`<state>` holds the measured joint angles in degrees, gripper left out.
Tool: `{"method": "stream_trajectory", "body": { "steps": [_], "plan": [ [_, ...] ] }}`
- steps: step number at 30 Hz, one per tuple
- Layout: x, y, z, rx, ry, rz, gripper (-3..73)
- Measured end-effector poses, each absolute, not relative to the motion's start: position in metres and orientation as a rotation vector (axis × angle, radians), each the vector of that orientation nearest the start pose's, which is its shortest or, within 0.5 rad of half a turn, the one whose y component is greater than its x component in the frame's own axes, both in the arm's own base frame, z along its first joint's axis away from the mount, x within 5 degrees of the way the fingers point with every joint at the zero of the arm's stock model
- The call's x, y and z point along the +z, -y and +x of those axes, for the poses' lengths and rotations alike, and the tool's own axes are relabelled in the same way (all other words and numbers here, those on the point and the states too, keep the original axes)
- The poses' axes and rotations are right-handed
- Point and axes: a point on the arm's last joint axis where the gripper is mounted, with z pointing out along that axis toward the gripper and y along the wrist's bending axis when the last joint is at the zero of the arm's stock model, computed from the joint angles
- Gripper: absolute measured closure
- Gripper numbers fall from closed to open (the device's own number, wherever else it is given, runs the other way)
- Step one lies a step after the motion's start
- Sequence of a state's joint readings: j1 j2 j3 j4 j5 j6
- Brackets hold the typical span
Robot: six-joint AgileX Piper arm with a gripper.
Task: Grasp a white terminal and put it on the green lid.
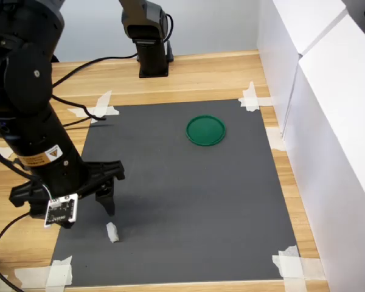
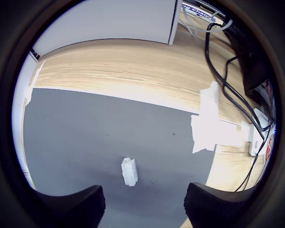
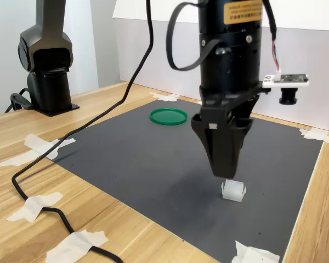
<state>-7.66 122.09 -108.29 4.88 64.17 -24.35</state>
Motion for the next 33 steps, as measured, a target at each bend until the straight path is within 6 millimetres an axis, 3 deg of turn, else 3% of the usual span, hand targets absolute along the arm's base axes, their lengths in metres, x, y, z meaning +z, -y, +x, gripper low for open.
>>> {"method": "stream_trajectory", "body": {
  "steps": [9,27,33],
  "plan": [
    [0.195,0.032,0.468,0.047,-2.892,-0.47,-0.7],
    [0.187,0.032,0.477,-0.024,-2.866,-0.5,-0.4],
    [0.185,0.032,0.477,-0.023,-2.869,-0.5,7.0]
  ]
}}
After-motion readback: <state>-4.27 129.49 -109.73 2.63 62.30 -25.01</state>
